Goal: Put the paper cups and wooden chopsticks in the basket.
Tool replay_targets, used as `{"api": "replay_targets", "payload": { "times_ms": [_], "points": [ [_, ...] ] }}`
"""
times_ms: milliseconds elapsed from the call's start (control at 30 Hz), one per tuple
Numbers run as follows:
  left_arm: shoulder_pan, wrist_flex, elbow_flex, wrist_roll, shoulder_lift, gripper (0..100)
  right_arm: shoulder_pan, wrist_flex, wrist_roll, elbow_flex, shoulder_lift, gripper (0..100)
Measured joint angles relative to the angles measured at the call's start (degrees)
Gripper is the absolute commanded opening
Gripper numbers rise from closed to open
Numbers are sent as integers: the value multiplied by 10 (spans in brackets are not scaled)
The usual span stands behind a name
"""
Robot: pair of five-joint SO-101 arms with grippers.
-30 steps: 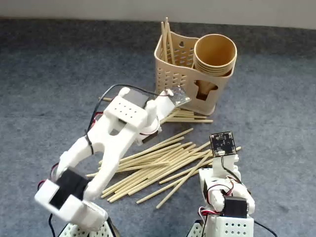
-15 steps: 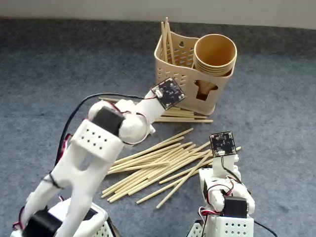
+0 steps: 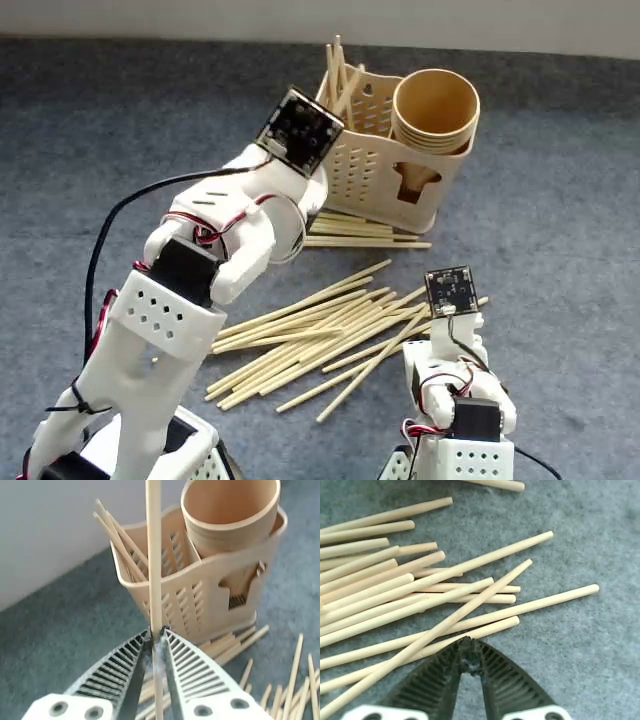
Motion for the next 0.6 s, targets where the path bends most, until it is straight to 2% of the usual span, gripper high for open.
{"api": "replay_targets", "payload": {
  "times_ms": [233,467,600],
  "points": [
    [0,-226,0,73,0,5,0,0,0,0,0,6],
    [0,-356,4,105,0,6,0,0,0,0,0,6],
    [0,-462,38,105,13,6,0,0,0,0,0,6]
  ]
}}
